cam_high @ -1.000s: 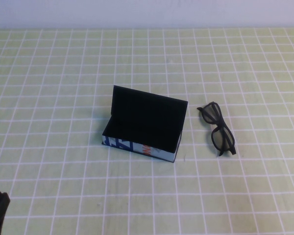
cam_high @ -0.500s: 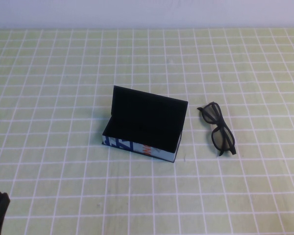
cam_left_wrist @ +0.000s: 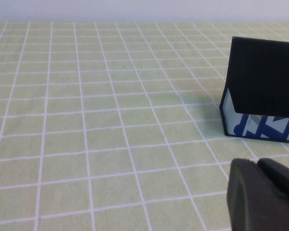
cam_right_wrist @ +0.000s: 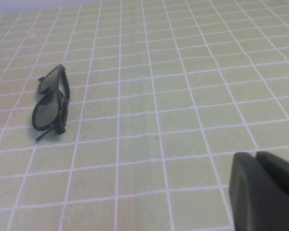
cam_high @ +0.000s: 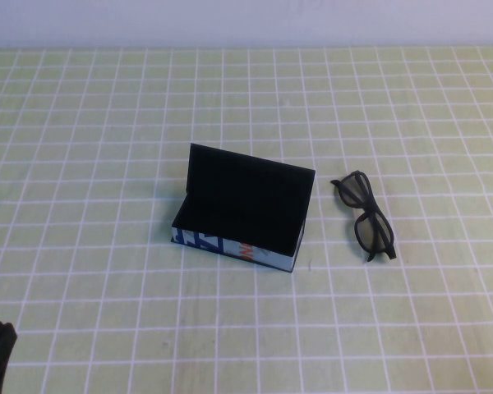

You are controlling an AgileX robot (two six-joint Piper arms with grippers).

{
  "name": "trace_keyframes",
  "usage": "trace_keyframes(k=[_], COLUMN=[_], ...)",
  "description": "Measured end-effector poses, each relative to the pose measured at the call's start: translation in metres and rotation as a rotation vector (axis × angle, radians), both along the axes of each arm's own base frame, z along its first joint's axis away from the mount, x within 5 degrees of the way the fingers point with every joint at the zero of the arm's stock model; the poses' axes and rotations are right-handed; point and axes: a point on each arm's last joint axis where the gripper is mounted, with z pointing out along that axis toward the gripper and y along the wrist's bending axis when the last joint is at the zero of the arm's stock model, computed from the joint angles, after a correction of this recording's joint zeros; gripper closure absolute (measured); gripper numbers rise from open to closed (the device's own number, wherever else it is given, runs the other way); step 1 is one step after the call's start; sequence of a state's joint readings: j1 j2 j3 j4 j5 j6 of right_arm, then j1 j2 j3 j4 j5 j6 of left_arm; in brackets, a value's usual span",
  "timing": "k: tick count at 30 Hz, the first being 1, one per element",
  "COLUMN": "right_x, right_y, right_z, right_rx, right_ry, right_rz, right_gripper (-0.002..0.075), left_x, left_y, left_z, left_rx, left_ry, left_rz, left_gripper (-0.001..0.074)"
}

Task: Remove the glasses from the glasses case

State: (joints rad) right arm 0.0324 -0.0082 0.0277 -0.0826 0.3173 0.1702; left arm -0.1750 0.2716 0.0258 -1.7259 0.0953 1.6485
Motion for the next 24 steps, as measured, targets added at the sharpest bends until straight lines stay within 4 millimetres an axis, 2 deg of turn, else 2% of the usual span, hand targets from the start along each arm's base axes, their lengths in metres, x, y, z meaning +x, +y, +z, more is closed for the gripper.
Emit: trace_keyframes(k=[14,19,24], right_x=[0.0,0.0,0.0], right_y=[0.0,0.0,0.0], right_z=[0.0,0.0,0.0], right_rx=[0.0,0.0,0.0], right_ry=[0.0,0.0,0.0], right_rz=[0.0,0.0,0.0], right_gripper=[0.0743,0.0743,0.0743], left_x=[0.0004,0.0006,-0.0053], left_y=[0.0016,0.0073,0.0071], left_z=[-0.0003,-0.0009,-0.0022], left_rx=[0.008,0.031,0.098], left_ry=[0.001,0.0,-0.014], left_rz=[0.017,0.076,0.048], left_gripper=[0.0739,0.0739,0.0739])
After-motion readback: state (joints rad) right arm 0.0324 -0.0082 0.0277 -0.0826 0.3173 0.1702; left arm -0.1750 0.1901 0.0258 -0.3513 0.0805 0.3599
